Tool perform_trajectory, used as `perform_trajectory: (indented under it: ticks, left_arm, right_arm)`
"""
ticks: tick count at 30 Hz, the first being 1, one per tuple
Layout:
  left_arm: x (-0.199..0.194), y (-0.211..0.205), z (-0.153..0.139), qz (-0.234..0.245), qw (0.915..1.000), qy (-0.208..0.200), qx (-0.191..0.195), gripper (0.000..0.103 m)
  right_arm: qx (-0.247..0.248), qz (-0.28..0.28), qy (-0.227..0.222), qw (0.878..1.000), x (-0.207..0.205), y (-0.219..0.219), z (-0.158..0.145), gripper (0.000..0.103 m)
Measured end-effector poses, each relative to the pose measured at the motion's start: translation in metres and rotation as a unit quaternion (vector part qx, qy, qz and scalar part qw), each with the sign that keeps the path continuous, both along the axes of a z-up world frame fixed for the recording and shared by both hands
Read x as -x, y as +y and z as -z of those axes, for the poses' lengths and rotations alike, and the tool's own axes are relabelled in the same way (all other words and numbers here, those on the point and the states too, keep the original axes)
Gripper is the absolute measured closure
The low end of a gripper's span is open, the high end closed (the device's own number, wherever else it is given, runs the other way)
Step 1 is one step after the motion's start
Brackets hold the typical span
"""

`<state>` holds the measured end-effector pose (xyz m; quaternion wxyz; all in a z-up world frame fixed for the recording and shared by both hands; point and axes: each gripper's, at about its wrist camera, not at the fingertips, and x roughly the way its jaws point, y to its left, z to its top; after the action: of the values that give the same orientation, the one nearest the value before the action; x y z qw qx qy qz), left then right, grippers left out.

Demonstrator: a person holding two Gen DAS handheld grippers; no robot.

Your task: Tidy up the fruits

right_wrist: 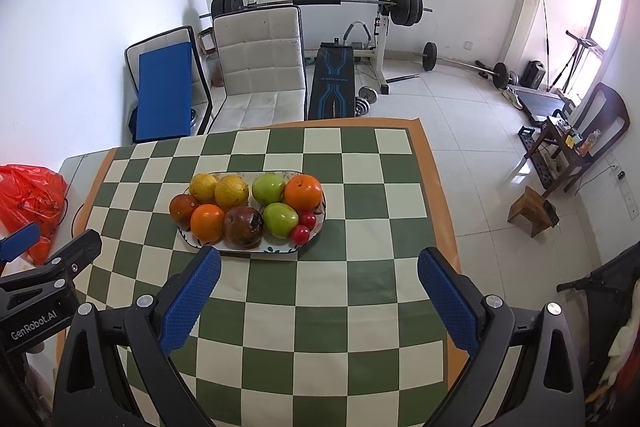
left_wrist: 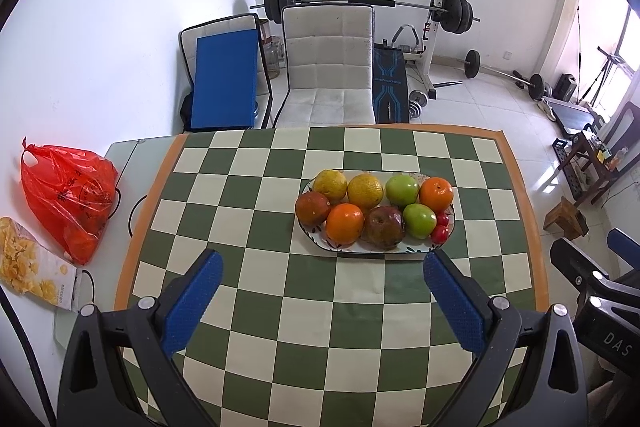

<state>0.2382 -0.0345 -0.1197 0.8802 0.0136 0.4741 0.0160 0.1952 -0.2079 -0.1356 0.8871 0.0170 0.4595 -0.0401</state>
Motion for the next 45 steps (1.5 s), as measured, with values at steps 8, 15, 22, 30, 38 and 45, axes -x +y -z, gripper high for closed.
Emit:
perform_trajectory:
  ticks: [8, 15, 22, 30, 38, 45]
  left_arm:
    - [0.002, 0.001, -0.004, 0.001, 1.0, -0.006, 0.0, 0.0]
    - [0.002, 0.003, -0.009, 0.002, 0.9999, -0.015, -0.002, 0.0]
    - [0.003, 0.004, -0.01, 0.002, 0.9999, -0.016, -0.003, 0.0]
    - [0.004, 0.004, -0.012, 0.004, 0.9998, -0.017, -0.002, 0.0]
    - [0.005, 0.004, -0.013, 0.003, 0.9999, -0.017, 0.0, 0.0]
    - [0.006, 0.002, -0.015, 0.004, 0.9998, -0.018, 0.002, 0.0]
  right_arm:
    - [0.0, 0.002, -0.003, 1.0, 0.003, 0.005, -0.006, 0.002]
    - [-0.003, 0.003, -0.004, 1.0, 0.003, 0.005, -0.008, 0.002]
    - [-0.002, 0.004, -0.007, 1.0, 0.004, 0.006, -0.01, 0.002]
    - [-0.001, 0.005, -0.01, 1.0, 0.005, 0.009, -0.015, 0.002]
    - [-0.002, 0.007, -0.011, 1.0, 0.007, 0.008, -0.018, 0.002]
    - [0.0, 0.009, -0.013, 1.0, 0.008, 0.009, -0.023, 0.002]
